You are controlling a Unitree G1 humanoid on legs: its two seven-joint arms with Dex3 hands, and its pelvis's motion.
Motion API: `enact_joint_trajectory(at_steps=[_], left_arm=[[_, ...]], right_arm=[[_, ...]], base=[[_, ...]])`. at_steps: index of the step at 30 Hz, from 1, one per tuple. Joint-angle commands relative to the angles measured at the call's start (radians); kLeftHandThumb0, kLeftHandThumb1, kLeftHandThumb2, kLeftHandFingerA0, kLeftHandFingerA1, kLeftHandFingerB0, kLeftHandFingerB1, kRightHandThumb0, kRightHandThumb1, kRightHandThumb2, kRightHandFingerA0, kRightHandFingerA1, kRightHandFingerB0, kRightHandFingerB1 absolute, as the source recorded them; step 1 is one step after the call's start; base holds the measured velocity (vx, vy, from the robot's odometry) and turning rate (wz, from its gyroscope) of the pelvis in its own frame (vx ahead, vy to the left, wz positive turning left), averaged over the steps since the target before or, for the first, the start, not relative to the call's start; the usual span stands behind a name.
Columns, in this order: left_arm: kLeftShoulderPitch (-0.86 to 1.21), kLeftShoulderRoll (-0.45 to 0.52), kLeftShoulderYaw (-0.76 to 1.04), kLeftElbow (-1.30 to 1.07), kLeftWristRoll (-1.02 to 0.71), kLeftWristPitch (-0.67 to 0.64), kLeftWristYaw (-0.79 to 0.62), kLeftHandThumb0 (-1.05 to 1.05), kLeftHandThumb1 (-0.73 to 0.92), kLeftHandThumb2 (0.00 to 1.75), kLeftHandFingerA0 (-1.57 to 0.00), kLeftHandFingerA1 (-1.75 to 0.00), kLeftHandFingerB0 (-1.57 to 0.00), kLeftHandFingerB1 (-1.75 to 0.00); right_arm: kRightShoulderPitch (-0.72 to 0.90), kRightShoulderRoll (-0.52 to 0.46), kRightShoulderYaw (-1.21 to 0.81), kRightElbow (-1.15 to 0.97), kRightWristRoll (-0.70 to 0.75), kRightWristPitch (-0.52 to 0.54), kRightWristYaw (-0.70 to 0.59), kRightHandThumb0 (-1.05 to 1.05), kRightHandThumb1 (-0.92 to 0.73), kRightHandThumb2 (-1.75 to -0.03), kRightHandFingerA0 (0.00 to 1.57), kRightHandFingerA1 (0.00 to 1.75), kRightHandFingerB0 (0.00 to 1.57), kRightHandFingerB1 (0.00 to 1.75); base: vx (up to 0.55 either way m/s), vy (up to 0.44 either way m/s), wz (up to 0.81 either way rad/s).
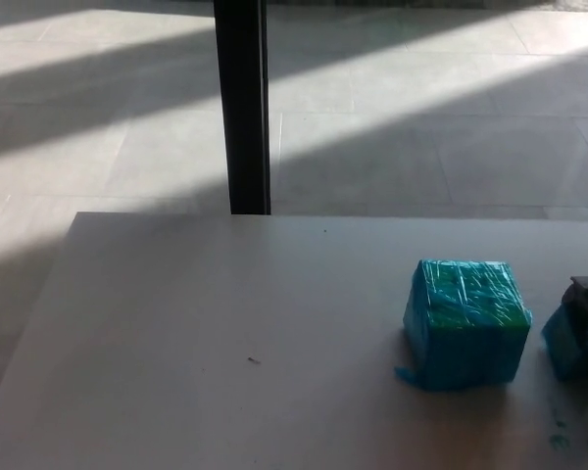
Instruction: The robot uses its right hand to pick up the small cube kept on the middle on the desk and place it on the bigger cube kept next to it
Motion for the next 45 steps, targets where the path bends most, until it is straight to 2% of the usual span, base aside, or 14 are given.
enact_joint_trajectory(at_steps=[1, 3, 4, 5, 16, 17, 19, 21, 23, 24, 25, 26, 29, 45], left_arm=[[0.002, 0.029, 0.004, 0.007, -0.003, -0.018, -0.007, -1.01, 0.9, 0.67, -0.42, -0.55, -0.38, -0.38], [0.001, 0.029, 0.005, 0.007, -0.004, -0.018, -0.005, -1.01, 0.89, 0.67, -0.42, -0.55, -0.38, -0.39], [-0.001, 0.028, 0.003, 0.014, -0.001, -0.025, 0.0, -0.97, 0.67, 1.12, -0.4, -0.62, -0.33, -0.5], [-0.002, 0.027, 0.01, 0.008, -0.009, -0.012, 0.001, -1.02, 0.88, 0.67, -0.44, -0.58, -0.39, -0.39], [0.004, 0.028, 0.011, -0.008, -0.01, 0.003, -0.005, -1.01, 0.89, 0.67, -0.42, -0.55, -0.38, -0.38], [0.0, 0.029, 0.008, 0.008, -0.006, -0.011, -0.005, -1.01, 0.89, 0.67, -0.41, -0.54, -0.37, -0.38], [0.0, 0.028, 0.007, 0.005, -0.005, -0.007, -0.002, -1.01, 0.89, 0.67, -0.42, -0.55, -0.38, -0.38], [0.005, 0.023, 0.005, 0.006, -0.003, -0.017, -0.006, -1.0, 0.9, 0.67, -0.42, -0.56, -0.37, -0.39], [0.009, 0.023, 0.002, 0.001, -0.001, -0.02, -0.007, -1.01, 0.9, 0.68, -0.42, -0.55, -0.37, -0.38], [0.008, 0.021, 0.006, 0.001, -0.004, -0.017, 0.003, -1.02, 0.9, 0.67, -0.43, -0.54, -0.38, -0.38], [0.006, 0.021, 0.007, 0.004, -0.005, -0.015, 0.006, -0.98, 0.69, 1.13, -0.4, -0.6, -0.34, -0.5], [0.006, 0.022, 0.007, 0.005, -0.005, -0.013, 0.007, -1.0, 0.9, 0.68, -0.43, -0.53, -0.38, -0.38], [0.008, 0.02, 0.007, 0.004, -0.005, -0.014, 0.004, -1.01, 0.9, 0.67, -0.42, -0.54, -0.38, -0.38], [0.017, 0.024, 0.008, -0.02, -0.008, 0.011, -0.002, -1.0, 0.9, 0.68, -0.41, -0.53, -0.36, -0.38]], right_arm=[[0.13, 0.002, 0.023, 0.071, -0.065, -0.075, -0.141, -0.29, -0.81, -0.66, 0.77, 1.68, 0.73, 1.14], [0.125, -0.003, 0.014, 0.074, -0.055, -0.088, -0.141, -0.3, -0.82, -0.69, 0.77, 1.64, 0.75, 1.06], [0.122, -0.006, -0.012, 0.073, -0.029, -0.095, -0.139, -0.26, -0.79, -0.72, 0.78, 1.64, 0.71, 1.25], [0.115, -0.009, -0.016, 0.076, -0.031, -0.099, -0.137, -0.25, -0.78, -0.74, 0.75, 1.68, 0.65, 1.42], [0.03, -0.07, -0.138, 0.075, 0.006, -0.175, -0.13, -0.28, -0.72, -0.74, 0.8, 1.57, 0.8, 0.68], [0.022, -0.083, -0.143, 0.061, -0.005, -0.193, -0.149, -0.27, -0.72, -0.79, 0.82, 1.6, 0.73, 1.15], [-0.004, -0.096, -0.165, 0.046, 0.008, -0.204, -0.115, -0.26, -0.73, -0.78, 0.82, 1.62, 0.72, 1.3], [-0.04, -0.112, -0.175, 0.031, 0.003, -0.204, -0.079, -0.25, -0.74, -0.74, 0.83, 1.26, 0.74, 0.61], [-0.066, -0.138, -0.198, -0.018, 0.008, -0.229, -0.076, -0.18, -0.67, -0.79, 0.81, 1.57, 0.76, 1.11], [-0.082, -0.147, -0.201, -0.028, 0.003, -0.236, -0.067, -0.16, -0.64, -0.78, 0.82, 1.45, 0.8, 0.71], [-0.096, -0.151, -0.202, -0.036, 0.0, -0.245, -0.057, -0.15, -0.64, -0.82, 0.84, 1.42, 0.84, 0.72], [-0.107, -0.155, -0.206, -0.041, 0.002, -0.254, -0.047, -0.15, -0.63, -0.83, 0.82, 1.52, 0.79, 1.01], [-0.138, -0.163, -0.233, -0.07, 0.024, -0.285, -0.001, -0.18, -0.67, -0.82, 0.74, 1.73, 0.62, 1.56], [-0.1, -0.115, -0.313, -0.356, 0.103, -0.331, 0.242, -0.14, -0.6, -0.81, 0.91, 1.71, 0.65, 1.43]], base=[[0.0, 0.0, 0.0], [0.0, 0.0, 0.0], [0.0, 0.0, 0.0], [0.0, 0.0, 0.0], [0.0, 0.0, 0.0], [0.0, 0.0, 0.0], [0.0, 0.0, 0.0], [0.0, 0.0, 0.0], [0.0, 0.0, 0.0], [0.0, 0.0, 0.0], [0.0, 0.0, 0.0], [0.0, 0.0, 0.0], [0.0, 0.0, 0.0], [0.0, 0.0, 0.0]])
